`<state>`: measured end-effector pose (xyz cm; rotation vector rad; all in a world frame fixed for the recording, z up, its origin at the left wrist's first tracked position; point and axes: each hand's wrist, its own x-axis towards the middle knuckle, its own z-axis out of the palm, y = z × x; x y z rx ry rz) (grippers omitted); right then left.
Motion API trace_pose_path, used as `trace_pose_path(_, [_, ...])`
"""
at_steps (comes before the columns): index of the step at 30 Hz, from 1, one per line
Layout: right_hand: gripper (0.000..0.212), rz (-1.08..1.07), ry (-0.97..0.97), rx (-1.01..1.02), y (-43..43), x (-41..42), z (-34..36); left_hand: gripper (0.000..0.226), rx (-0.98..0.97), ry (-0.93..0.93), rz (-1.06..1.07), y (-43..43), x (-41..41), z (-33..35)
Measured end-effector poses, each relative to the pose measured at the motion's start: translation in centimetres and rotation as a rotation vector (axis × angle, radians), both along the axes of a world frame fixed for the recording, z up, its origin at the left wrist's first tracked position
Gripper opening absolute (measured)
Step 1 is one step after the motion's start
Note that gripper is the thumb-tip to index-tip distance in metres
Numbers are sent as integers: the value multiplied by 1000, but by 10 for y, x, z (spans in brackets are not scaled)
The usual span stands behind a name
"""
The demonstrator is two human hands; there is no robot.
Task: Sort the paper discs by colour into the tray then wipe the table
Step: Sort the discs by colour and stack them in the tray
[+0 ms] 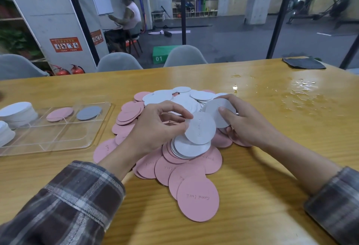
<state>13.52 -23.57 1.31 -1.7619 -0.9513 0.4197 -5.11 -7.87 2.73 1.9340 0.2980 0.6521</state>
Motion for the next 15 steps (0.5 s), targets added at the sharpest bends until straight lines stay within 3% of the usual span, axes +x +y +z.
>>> trace_pose_path(6, [26,53,95,16,1,-10,7,13,-200,-16,35,-2,2,-3])
trace_pose_path(11, [30,138,190,34,-2,-24,14,11,-208,-40,92,-13,10,-10])
trace_pose_path(15, [26,202,111,9,-3,-27,14,11,-193,-34,162,-21,14,-11])
